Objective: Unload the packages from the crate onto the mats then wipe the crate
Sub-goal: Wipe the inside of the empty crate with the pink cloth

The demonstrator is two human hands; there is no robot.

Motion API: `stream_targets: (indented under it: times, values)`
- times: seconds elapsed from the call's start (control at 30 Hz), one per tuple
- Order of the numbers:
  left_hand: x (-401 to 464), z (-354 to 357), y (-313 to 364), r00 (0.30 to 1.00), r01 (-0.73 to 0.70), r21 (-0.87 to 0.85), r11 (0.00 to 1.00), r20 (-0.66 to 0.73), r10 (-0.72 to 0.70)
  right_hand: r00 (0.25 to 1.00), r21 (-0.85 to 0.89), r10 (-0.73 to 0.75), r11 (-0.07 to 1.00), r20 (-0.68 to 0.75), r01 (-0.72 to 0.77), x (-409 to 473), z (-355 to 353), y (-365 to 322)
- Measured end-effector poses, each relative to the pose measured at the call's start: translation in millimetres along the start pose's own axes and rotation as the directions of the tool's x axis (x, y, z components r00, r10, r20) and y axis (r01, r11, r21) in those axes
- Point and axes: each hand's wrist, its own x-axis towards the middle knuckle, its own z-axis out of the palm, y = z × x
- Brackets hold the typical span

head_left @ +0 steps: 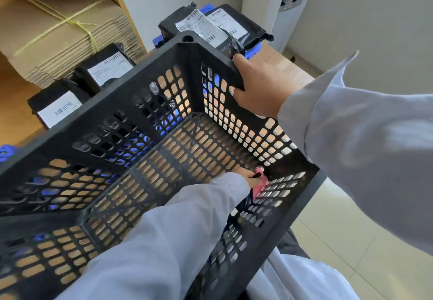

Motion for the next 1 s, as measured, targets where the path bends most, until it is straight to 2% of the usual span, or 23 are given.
stream_targets:
  times: [0.07, 0.13, 0.23, 0.3, 0.37, 0.47, 0.67, 0.8, 1.0]
  values:
    - [-0.3, -17.1, -5.9, 0.999, 0.029, 0.03, 0.999, 0.021, -0.03, 1.0, -0.01, 0.001, 1.0, 0.004, -0.001, -0.2, 1.3, 1.2]
    - [-3.6, -42.1, -14.5, 0.999, 0.036, 0.013, 0.999, -0.038, -0.036, 1.0, -0.016, 0.006, 1.0, -0.001, -0.006, 0.4, 3.3, 3.4]
    - [-18.6, -89.9, -23.0, 0.96, 0.052, 0.011, 0.999, -0.276, -0.047, 1.0, -0.017, 0.007, 1.0, -0.023, -0.008, 2.9, 6.1, 5.0]
    - [-23.1, -120.9, -29.3, 0.891, 0.13, 0.097, 0.987, -0.447, -0.074, 1.0, -0.018, 0.007, 1.0, -0.028, -0.007, 2.9, 6.9, 4.5]
    - [-14.2, -141.5, -44.2, 0.835, 0.199, 0.14, 0.97, -0.542, -0.093, 0.999, -0.019, 0.003, 1.0, -0.037, -0.004, 2.7, 7.3, 4.2]
    - [3.5, -141.1, -68.2, 0.828, 0.271, 0.124, 0.955, -0.536, -0.165, 0.999, -0.025, 0.002, 1.0, -0.037, -0.003, 2.0, 6.3, 4.1]
    - [12.4, -125.5, -72.2, 0.785, 0.264, 0.072, 0.962, -0.596, -0.171, 0.999, -0.048, -0.014, 0.999, -0.033, 0.013, -0.4, 3.3, 3.4]
    - [2.7, -110.3, -67.6, 0.816, 0.263, 0.068, 0.962, -0.547, -0.185, 0.999, -0.042, -0.018, 0.999, -0.039, 0.016, -1.2, 2.3, 1.8]
    - [-18.8, -36.4, -55.4, 0.885, 0.103, 0.202, 0.974, -0.466, 0.004, 1.0, -0.001, -0.012, 1.0, -0.014, 0.012, 0.3, 3.1, 2.4]
